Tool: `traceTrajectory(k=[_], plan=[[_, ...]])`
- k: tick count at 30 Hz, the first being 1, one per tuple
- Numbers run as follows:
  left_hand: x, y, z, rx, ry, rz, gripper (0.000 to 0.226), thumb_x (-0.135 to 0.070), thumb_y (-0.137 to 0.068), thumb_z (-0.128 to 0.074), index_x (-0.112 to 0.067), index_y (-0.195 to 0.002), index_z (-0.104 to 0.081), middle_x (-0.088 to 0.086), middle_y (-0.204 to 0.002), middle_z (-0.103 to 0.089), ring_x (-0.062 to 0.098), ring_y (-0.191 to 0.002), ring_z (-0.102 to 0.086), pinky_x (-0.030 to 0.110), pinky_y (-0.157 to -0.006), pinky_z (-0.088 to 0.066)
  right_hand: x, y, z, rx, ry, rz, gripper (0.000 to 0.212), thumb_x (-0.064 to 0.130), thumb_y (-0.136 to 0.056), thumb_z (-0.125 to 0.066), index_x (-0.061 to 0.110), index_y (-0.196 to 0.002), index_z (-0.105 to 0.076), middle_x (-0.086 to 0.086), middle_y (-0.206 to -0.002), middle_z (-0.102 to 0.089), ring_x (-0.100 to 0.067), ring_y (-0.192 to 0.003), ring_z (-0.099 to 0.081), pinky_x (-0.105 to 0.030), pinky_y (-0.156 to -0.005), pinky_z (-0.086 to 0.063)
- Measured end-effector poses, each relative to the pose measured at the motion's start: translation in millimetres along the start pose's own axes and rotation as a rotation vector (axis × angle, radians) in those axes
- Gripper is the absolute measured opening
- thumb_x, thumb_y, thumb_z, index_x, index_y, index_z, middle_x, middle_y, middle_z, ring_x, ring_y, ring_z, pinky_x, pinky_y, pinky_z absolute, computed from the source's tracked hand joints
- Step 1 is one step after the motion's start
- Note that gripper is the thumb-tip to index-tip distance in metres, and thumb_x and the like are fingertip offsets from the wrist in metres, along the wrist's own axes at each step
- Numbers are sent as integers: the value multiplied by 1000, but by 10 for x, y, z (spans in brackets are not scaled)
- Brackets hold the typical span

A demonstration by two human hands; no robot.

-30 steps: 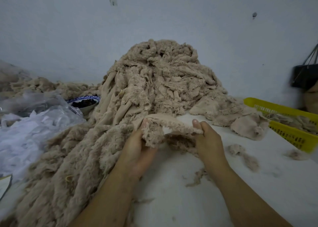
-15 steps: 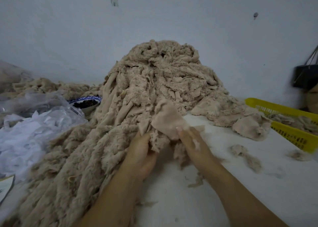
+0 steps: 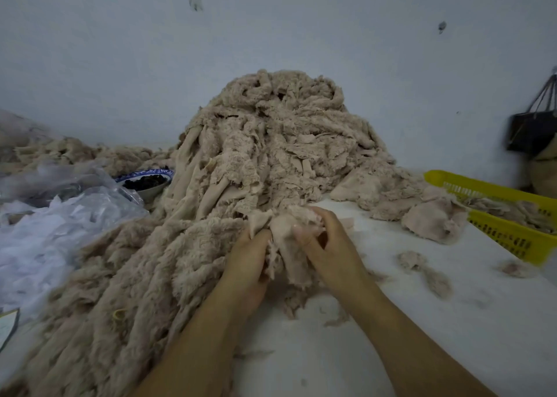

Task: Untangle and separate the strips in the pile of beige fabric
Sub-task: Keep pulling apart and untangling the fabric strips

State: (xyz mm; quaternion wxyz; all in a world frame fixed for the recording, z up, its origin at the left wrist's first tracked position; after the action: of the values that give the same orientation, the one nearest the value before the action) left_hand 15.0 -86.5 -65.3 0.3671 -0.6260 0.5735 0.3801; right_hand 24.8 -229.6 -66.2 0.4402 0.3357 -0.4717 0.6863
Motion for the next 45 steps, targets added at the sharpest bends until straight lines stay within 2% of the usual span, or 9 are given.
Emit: traceTrajectory(k=[2, 5, 8, 12, 18, 23, 28, 39, 45], plan=[[22, 26, -36, 29, -77, 10, 28, -4, -98, -47, -11, -92, -74, 14, -84, -73, 23, -76, -70, 28, -63, -56, -19, -49, 1, -55, 46, 9, 10, 54, -97, -49, 45, -94, -55, 29, -78, -61, 12, -71, -56, -10, -63, -44], [27, 57, -69, 66, -57, 51, 51, 1, -97, -41, -18, -59, -71, 4, -58, -64, 12, -50, -62, 19, -44, -46, -58, -96, 90, -220, -153, -102, 36, 47, -100, -46, 34, -70, -61, 19, -66, -61, 4, -64, -55, -26, -62, -46], [22, 4, -62, 50, 23, 91, 29, -2, -96, -42, 0, -95, -72, 17, -88, -69, 25, -77, -69, 29, -61, -58, -87, -105, 86, -206, -419, -315, 33, 42, -98, -53, 33, -75, -74, 1, -88, -74, -17, -86, -70, -39, -78, -57], [-24, -27, -9, 64, 189, 94, 25, -17, -88, -56, -6, -95, -78, 13, -102, -75, 21, -89, -74, 29, -68, -61, -35, -99, 80, -176, -517, -302, 46, 35, -99, -50, 21, -61, -70, 0, -58, -61, -9, -47, -53, -20, -46, -45], [11, -8, -31, 214, 92, 95, 30, -31, -79, -59, -8, -87, -77, 9, -77, -72, 18, -72, -70, 28, -62, -56, -43, 16, -221, 195, -117, -126, 18, 58, -87, -58, 43, -97, -61, 18, -85, -72, -1, -70, -69, -17, -58, -54], [21, 42, -140, 411, 31, 53, 55, -58, -91, -54, -17, -123, -69, 9, -125, -67, 19, -111, -66, 28, -85, -54, -70, -56, -124, 115, -539, -288, 20, 26, -102, -54, 22, -117, -66, -1, -94, -76, -18, -78, -70, -25, -56, -52], [178, 123, -164, 370, -598, 22, 31, -56, -84, -68, -28, -100, -66, -12, -85, -75, 4, -70, -67, 18, -61, -50, -112, -144, 38, -53, -582, -283, 19, 19, -101, -53, 26, -115, -64, -2, -102, -76, -19, -97, -72, -39, -83, -59], [57, 11, 26, -100, -613, -90, 54, -45, -100, -45, -28, -55, -69, -10, -46, -48, 5, -38, -40, 15, -39, -31, -226, -152, 127, -26, -476, -418, 23, 35, -102, -50, 17, -103, -64, 1, -61, -60, -9, -46, -50, -22, -41, -36], [223, -4, 9, 36, -730, -23, 54, -58, -97, -41, -30, -68, -76, -9, -77, -73, 4, -74, -67, 32, -84, -56, -265, -259, 606, -458, -899, -204, 35, 49, -100, -48, 23, -120, -60, 8, -100, -74, -10, -87, -73, -27, -75, -55]])
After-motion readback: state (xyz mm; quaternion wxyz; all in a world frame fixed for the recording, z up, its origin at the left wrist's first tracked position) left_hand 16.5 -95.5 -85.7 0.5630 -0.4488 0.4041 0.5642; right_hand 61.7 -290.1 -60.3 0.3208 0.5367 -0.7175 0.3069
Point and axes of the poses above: each hand's wrist, its own y-axis away from the middle knuckle, its own z-axis out of the back of the hand, x = y × z, the point moved 2 cm from there along -y, towards the middle knuckle
